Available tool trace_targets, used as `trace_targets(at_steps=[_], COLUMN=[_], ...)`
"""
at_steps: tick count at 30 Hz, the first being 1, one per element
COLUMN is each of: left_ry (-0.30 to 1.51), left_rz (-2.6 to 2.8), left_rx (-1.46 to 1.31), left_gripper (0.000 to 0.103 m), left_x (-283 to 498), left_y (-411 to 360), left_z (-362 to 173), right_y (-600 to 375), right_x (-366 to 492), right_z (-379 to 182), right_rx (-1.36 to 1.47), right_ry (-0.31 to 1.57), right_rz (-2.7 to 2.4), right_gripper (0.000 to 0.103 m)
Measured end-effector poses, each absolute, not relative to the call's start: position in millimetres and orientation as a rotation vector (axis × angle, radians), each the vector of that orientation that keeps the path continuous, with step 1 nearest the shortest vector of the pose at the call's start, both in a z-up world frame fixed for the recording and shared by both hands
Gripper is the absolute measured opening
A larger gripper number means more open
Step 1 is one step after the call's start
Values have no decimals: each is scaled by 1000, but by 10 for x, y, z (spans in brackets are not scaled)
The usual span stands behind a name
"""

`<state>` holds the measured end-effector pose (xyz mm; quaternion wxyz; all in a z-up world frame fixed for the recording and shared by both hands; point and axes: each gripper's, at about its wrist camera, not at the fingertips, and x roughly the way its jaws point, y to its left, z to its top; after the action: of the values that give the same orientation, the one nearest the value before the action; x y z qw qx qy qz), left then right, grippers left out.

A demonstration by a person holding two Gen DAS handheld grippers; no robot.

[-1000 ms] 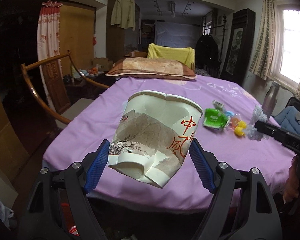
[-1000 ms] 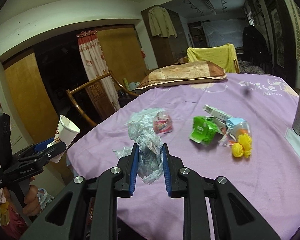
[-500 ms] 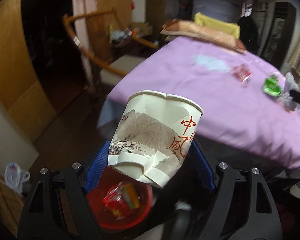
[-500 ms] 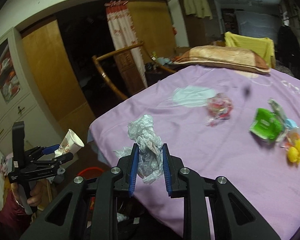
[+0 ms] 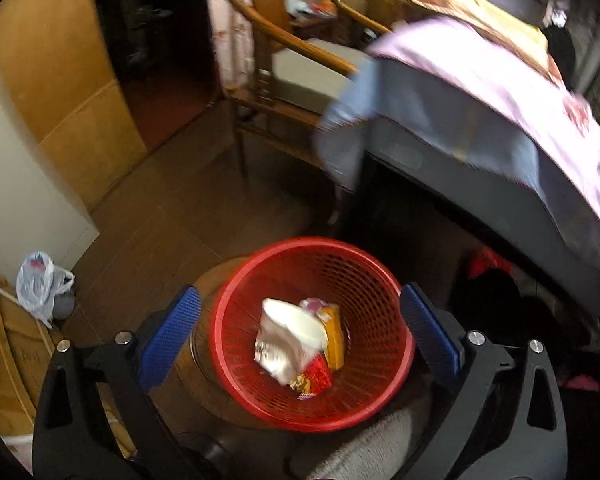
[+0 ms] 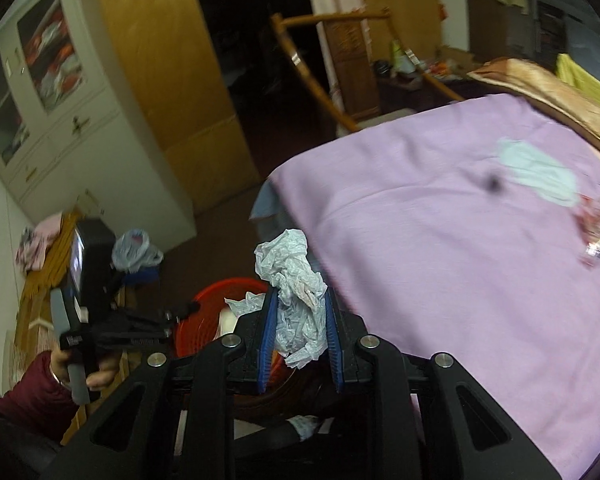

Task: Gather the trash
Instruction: 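Carry both items to the red basket and open both tools to drop them, then return both tools to the table over the remaining trash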

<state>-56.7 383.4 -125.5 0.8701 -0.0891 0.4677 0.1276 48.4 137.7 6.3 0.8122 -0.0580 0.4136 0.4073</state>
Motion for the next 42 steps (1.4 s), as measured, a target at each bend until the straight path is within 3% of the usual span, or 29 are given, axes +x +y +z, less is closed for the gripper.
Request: trace_targets(at_steps=[5,7,8,9,10,19,32,36,42], left_ry=[935,926,922,917,913,900,807,790,782], left_rz=[390,417,428,439,448,446,282,210,75], left_rx=[-238,-264,-274,-283,-287,-273,-64,-15,73], left_gripper=[96,96,96,96,96,96,96,96,96], left_x=[-736,-783,-807,-852,-877,-792,-445,-330,-101], left_y=[4259,4361,4414,4471,4507,4420,3233,2743,1826], left_z=[-1259,-1267,-1267,-1269,-1262,-1178,-508,-329,-201], right_y=[1911,2112,2230,2332,2413,2254,994,392,-632], right_x=[438,419,388,358,334,377,379,334,360], right_z=[-160,-233,-271,-300,-325,-249,177,261,246], right_rx=[-194,-221,-239,-256,-271,-242,-66,11,149], right_ry=[963,986,1000,1012,1019,997,808,735,658], right_rz=[952,992,1022,1049,1058,1035,871,794,655], right_gripper=[23,28,37,53,57,58,66,76,83])
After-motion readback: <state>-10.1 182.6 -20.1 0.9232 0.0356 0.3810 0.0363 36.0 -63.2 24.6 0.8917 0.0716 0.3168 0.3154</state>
